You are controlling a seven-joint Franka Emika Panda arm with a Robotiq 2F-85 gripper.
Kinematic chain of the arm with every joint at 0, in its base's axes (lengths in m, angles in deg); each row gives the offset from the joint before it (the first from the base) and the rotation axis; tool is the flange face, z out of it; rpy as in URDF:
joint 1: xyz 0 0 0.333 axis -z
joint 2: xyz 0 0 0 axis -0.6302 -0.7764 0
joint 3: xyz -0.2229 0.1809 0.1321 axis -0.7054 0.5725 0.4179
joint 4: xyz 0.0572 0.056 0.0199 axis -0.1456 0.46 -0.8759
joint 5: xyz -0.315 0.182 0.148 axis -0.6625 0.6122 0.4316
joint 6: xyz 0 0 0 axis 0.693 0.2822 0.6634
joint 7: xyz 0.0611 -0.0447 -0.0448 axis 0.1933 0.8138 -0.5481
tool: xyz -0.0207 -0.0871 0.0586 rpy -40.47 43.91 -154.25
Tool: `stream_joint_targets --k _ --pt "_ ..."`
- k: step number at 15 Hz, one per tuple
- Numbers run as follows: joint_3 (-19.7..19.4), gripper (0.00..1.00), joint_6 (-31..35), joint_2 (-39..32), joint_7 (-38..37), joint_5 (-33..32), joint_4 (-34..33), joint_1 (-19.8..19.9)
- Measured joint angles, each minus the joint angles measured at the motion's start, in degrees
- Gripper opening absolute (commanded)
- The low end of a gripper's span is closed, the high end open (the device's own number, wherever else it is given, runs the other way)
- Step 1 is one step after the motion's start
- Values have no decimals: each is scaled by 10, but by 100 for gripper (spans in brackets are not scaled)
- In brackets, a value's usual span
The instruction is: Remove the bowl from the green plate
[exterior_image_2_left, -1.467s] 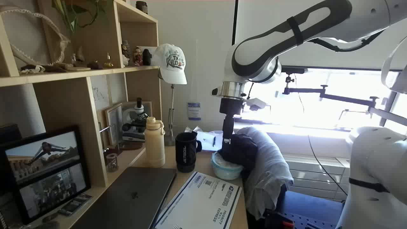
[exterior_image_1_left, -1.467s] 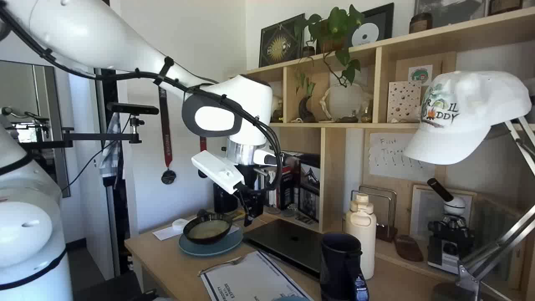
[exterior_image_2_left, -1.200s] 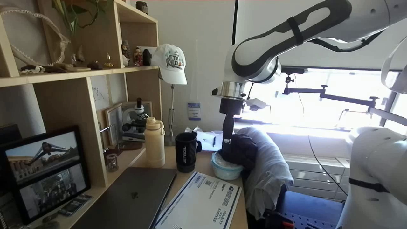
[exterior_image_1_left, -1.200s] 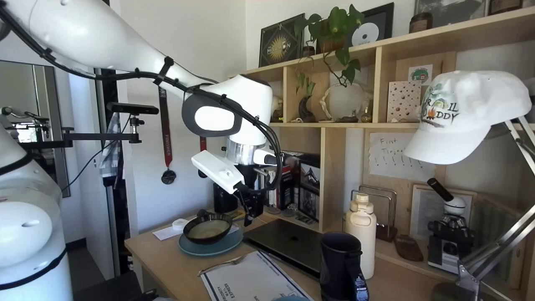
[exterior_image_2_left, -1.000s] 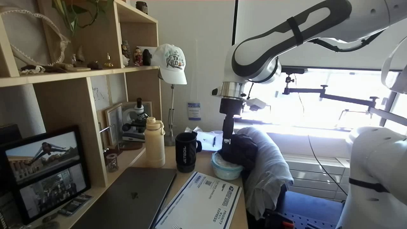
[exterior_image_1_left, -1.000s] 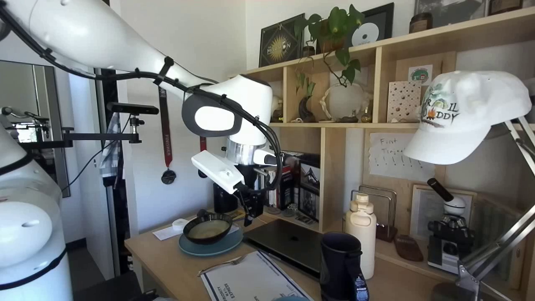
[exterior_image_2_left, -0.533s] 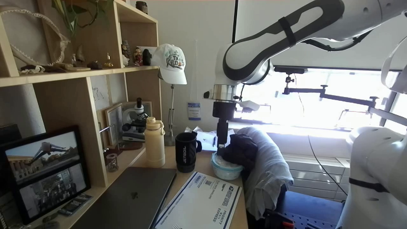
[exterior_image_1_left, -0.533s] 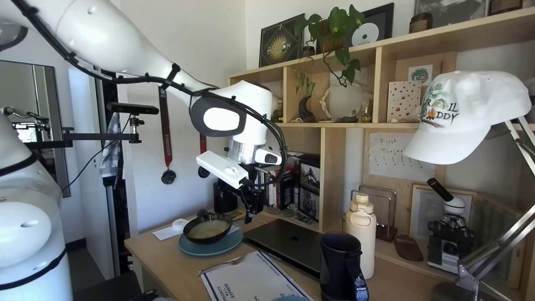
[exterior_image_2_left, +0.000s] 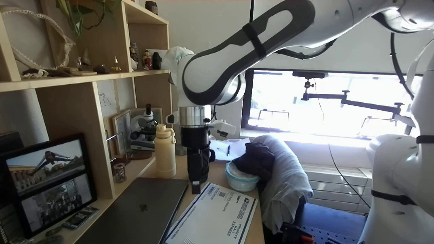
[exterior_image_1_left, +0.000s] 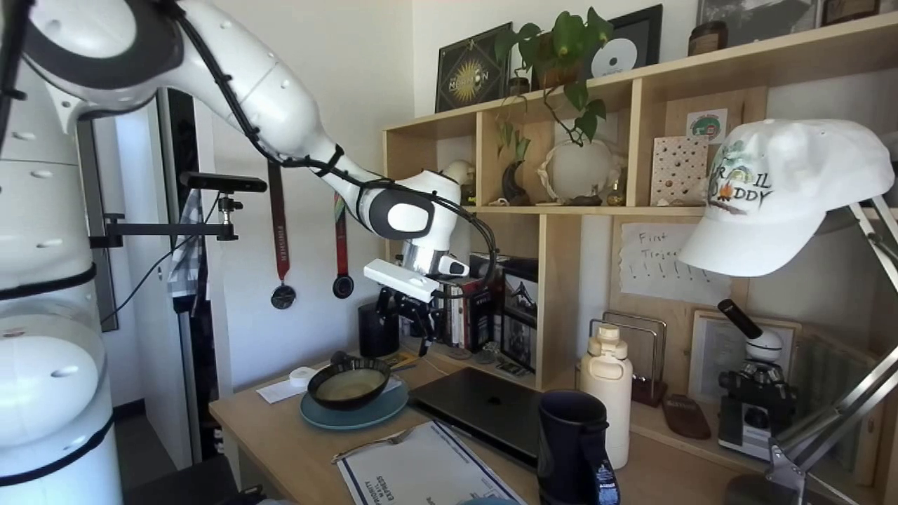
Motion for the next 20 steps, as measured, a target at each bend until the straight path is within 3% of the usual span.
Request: stream_joint_targets --k 4,9,15,20 --pt "44 100 44 -100 21 35 -57 7" --pt "98 100 74 -213 89 91 -106 46" --pt "153 100 45 -292 102 99 -165 76" --pt "172 100 -7 -327 102 99 -200 82"
